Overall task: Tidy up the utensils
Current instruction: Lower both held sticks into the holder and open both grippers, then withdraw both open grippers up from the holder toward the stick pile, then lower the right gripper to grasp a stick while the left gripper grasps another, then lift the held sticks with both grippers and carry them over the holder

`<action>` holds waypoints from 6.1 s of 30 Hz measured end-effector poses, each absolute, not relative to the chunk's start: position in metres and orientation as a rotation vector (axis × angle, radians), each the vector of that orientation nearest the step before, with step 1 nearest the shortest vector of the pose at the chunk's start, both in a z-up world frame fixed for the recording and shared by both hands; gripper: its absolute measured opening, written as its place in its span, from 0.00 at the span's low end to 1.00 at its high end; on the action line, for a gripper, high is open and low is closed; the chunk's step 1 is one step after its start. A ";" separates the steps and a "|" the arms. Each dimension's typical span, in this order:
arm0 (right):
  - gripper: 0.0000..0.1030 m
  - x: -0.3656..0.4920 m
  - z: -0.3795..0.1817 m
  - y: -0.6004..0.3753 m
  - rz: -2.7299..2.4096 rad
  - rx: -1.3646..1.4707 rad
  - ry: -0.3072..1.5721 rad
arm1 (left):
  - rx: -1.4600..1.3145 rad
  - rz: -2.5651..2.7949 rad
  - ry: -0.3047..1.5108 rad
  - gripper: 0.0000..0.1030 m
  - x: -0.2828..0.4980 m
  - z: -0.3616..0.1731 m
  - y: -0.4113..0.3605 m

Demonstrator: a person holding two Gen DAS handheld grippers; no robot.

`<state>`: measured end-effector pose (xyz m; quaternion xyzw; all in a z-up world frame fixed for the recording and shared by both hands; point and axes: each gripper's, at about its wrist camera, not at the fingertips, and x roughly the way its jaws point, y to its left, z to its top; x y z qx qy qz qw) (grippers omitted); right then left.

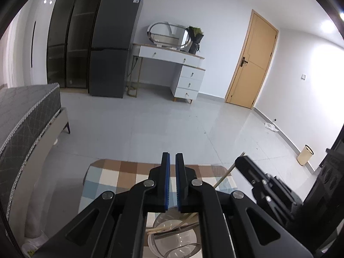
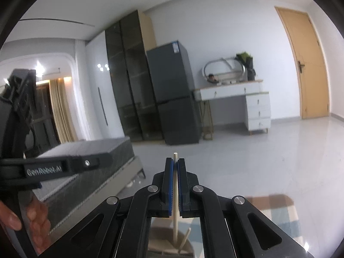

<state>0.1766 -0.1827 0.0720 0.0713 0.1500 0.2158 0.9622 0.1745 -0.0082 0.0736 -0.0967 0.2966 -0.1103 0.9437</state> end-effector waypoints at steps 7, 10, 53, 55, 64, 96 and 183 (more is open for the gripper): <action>0.04 0.186 0.049 -0.182 0.433 0.122 0.385 | -0.238 -0.237 0.677 0.01 0.173 0.066 0.000; 0.06 0.186 0.043 -0.180 0.442 0.115 0.408 | -0.262 -0.205 0.700 0.01 0.170 0.066 0.009; 0.96 0.008 0.020 -0.221 0.317 0.139 0.518 | -0.185 -0.190 0.735 0.79 0.035 0.008 -0.016; 0.96 0.001 0.016 -0.224 0.306 0.138 0.513 | -0.189 -0.201 0.752 0.79 0.034 0.000 -0.019; 0.96 -0.006 -0.007 -0.222 0.282 0.123 0.564 | -0.185 -0.230 0.847 0.79 0.030 -0.038 -0.032; 0.50 0.090 -0.124 -0.145 0.324 -0.072 1.074 | -0.458 0.127 1.187 0.79 0.078 -0.119 0.047; 0.05 0.120 -0.072 -0.245 0.333 0.446 0.848 | 0.013 -0.067 1.250 0.16 0.117 -0.148 -0.064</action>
